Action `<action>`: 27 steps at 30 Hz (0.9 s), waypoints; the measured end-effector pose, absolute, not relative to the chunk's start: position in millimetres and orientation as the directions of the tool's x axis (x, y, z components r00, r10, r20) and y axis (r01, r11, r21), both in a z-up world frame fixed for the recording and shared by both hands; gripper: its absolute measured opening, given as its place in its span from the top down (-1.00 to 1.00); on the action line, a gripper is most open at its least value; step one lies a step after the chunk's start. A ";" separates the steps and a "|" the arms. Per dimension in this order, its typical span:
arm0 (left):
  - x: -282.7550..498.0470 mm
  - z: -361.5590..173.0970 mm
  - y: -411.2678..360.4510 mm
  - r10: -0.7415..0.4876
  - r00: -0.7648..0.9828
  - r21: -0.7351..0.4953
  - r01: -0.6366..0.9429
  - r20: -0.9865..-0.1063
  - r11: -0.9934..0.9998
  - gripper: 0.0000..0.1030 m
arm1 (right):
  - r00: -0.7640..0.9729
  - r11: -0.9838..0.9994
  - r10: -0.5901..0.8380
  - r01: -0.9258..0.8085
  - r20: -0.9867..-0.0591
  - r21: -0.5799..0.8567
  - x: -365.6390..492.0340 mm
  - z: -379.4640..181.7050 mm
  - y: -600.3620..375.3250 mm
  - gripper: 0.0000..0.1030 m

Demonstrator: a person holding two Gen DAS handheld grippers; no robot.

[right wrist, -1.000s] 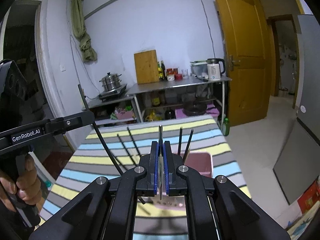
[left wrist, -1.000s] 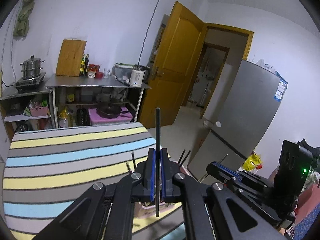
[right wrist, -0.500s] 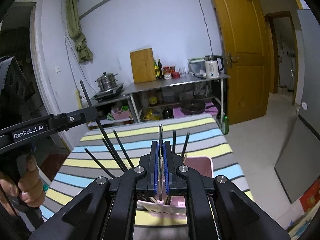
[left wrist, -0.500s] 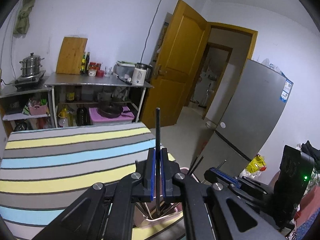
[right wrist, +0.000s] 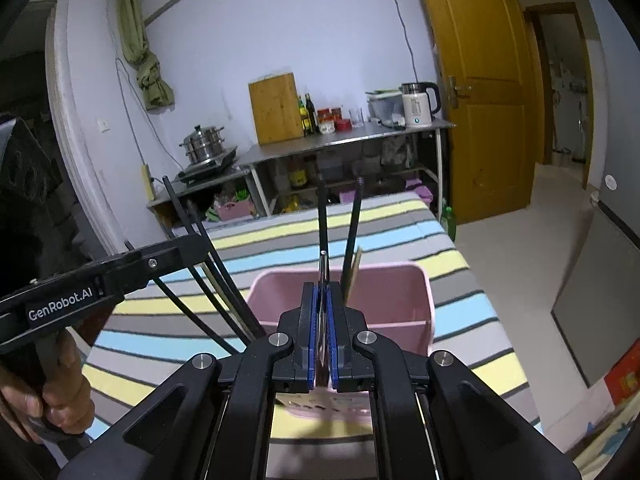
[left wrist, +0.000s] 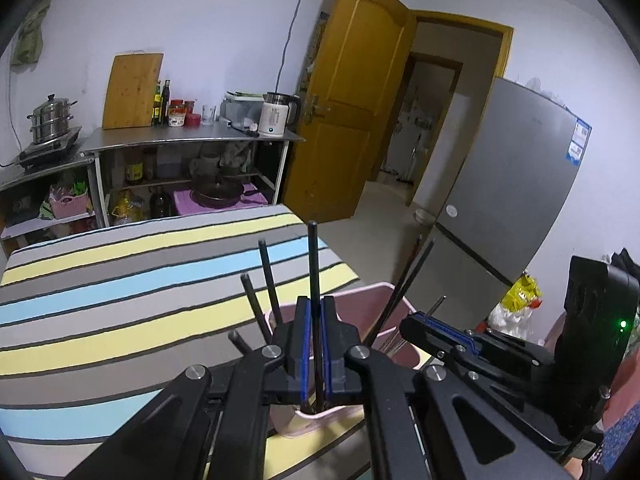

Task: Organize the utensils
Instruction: 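Lower the black chopsticks into the basket and open both tools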

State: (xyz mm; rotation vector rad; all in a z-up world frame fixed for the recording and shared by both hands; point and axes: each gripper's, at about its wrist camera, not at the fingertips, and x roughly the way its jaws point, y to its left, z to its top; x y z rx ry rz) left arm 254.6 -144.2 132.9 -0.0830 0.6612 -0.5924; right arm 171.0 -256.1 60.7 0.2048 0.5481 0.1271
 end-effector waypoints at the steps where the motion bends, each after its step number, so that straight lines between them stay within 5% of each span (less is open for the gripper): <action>1: 254.7 130.7 -144.4 -0.540 0.630 -0.251 0.492 -0.558 0.834 0.91 | 0.841 0.971 0.180 -0.068 -0.510 0.231 171.1 57.1 -255.6 0.90; 9: 248.7 122.4 -145.1 -0.523 0.634 -0.228 0.489 -0.570 0.842 0.90 | 0.809 0.966 0.201 -0.069 -0.552 0.251 176.2 43.4 -253.7 0.90; 27: 198.2 137.9 -118.8 -0.519 0.694 -0.213 0.482 -0.500 0.850 0.38 | 0.852 0.981 0.151 -0.066 -0.502 0.183 133.0 66.5 -245.8 0.66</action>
